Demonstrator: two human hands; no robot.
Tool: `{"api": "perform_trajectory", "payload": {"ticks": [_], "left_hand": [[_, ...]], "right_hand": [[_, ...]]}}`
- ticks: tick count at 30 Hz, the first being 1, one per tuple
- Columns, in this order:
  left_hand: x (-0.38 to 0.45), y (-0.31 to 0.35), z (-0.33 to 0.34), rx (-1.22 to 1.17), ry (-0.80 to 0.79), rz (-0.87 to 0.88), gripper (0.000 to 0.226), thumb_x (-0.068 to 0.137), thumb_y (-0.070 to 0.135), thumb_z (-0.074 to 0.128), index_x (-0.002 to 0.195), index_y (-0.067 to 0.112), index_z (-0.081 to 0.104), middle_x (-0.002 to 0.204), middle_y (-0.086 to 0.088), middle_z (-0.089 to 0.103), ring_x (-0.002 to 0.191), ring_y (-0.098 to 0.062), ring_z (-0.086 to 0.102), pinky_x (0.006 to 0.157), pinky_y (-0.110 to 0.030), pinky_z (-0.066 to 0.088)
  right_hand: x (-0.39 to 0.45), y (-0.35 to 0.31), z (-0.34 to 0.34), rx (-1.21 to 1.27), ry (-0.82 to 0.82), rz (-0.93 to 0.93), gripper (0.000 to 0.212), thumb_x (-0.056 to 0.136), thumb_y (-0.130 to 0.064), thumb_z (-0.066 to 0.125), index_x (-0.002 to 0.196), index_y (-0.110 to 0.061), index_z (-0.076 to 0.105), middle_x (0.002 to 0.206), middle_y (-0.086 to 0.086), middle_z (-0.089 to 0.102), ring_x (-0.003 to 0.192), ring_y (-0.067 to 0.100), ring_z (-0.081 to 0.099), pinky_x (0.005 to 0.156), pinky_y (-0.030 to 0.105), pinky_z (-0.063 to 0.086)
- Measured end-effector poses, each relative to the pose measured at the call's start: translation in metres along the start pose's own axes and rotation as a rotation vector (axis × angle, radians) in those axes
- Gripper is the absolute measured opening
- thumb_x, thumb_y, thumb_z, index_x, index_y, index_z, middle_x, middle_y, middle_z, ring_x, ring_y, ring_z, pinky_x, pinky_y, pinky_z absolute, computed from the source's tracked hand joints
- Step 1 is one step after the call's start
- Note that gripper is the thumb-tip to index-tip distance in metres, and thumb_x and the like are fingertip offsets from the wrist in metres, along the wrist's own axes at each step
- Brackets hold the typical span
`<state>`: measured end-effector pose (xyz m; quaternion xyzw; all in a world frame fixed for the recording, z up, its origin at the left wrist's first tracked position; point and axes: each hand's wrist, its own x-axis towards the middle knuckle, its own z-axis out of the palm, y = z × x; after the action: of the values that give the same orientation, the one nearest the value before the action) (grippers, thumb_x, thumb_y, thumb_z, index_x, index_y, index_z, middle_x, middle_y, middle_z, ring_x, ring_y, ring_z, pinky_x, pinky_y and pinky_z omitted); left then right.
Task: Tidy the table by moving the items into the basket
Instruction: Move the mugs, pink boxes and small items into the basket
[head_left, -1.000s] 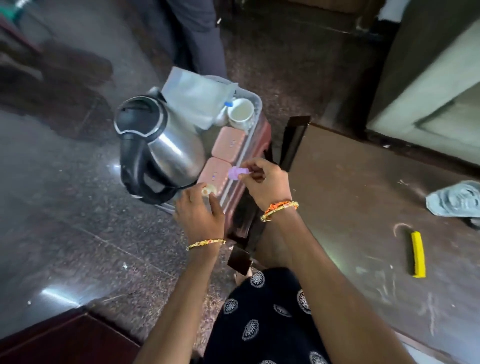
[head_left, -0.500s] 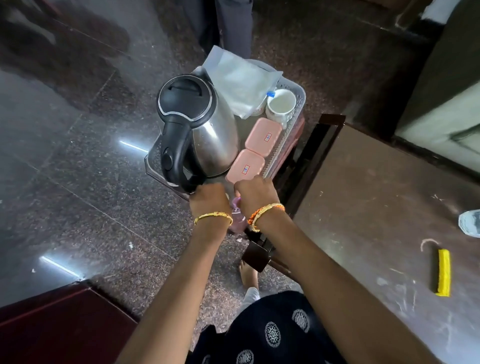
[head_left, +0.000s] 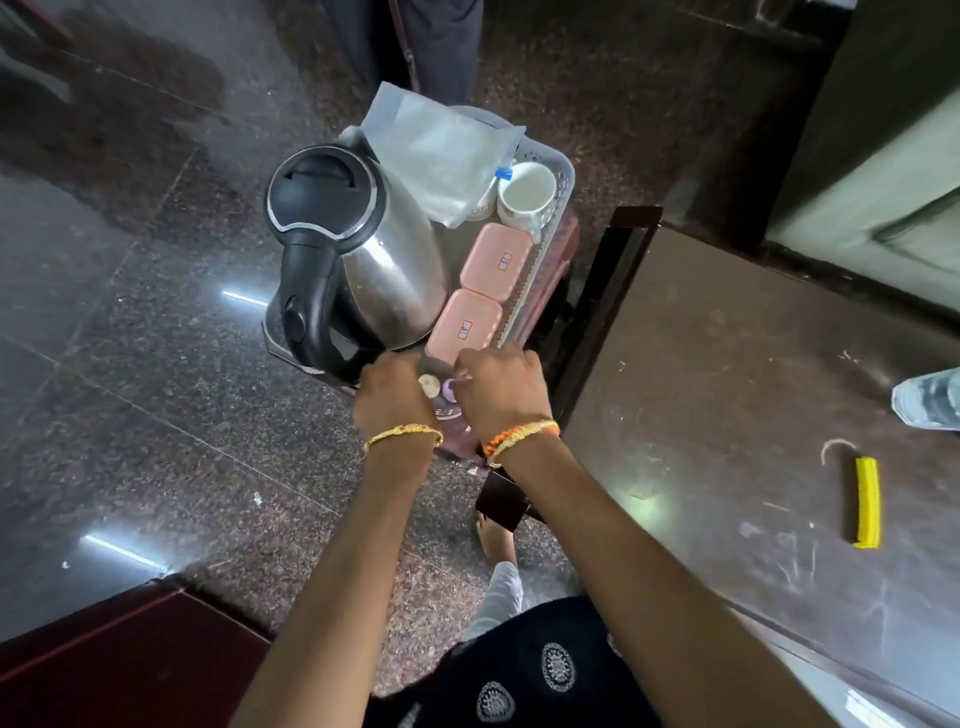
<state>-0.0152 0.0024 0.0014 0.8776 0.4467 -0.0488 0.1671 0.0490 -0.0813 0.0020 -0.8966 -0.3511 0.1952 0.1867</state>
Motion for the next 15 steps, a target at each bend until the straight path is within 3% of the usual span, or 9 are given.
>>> {"api": "perform_trajectory", "payload": {"ticks": [4,7,9,11,15], "left_hand": [[-0.031,0.022,0.005,-0.281,0.358,0.115,0.019,0.083,0.003,0.056,0.098,0.007,0.068,0.101,-0.016,0.065,0.091,-0.035,0.061,0.067,-0.038,0.048],[-0.061,0.06,0.021,-0.439,0.409,0.29,0.012,0.084,0.004,0.057,0.093,0.004,0.065,0.092,-0.015,0.065,0.073,-0.028,0.062,0.06,-0.028,0.044],[-0.08,0.093,0.04,-0.52,0.324,0.397,0.013,0.086,0.007,0.056,0.093,0.005,0.066,0.079,-0.01,0.063,0.06,-0.023,0.055,0.06,-0.023,0.039],[-0.098,0.126,0.064,-0.536,0.172,0.464,0.013,0.086,0.01,0.055,0.093,0.007,0.066,0.075,-0.008,0.062,0.057,-0.022,0.052,0.06,-0.024,0.04],[-0.128,0.192,0.125,-0.408,-0.267,0.55,0.012,0.087,0.015,0.056,0.093,0.013,0.066,0.087,-0.007,0.068,0.074,-0.027,0.062,0.064,-0.037,0.05]], "right_hand": [[-0.038,0.041,-0.013,0.424,0.309,0.193,0.007,0.081,-0.015,0.062,0.08,-0.009,0.065,0.075,0.008,0.069,0.073,0.026,0.059,0.068,0.033,0.049],[-0.064,0.081,-0.012,0.547,0.464,0.359,0.004,0.081,-0.012,0.065,0.077,-0.013,0.064,0.065,0.001,0.067,0.058,0.006,0.053,0.06,0.017,0.043],[-0.081,0.115,-0.01,0.561,0.586,0.497,0.007,0.08,-0.011,0.066,0.074,-0.014,0.064,0.06,0.001,0.065,0.057,0.006,0.052,0.054,0.009,0.034],[-0.096,0.153,-0.009,0.534,0.697,0.651,0.009,0.08,-0.011,0.066,0.071,-0.011,0.062,0.059,0.005,0.065,0.052,0.013,0.055,0.054,0.012,0.032],[-0.132,0.24,-0.016,0.519,0.828,0.951,0.006,0.079,-0.007,0.06,0.078,-0.001,0.063,0.076,0.021,0.064,0.075,0.04,0.06,0.072,0.042,0.05]]}}
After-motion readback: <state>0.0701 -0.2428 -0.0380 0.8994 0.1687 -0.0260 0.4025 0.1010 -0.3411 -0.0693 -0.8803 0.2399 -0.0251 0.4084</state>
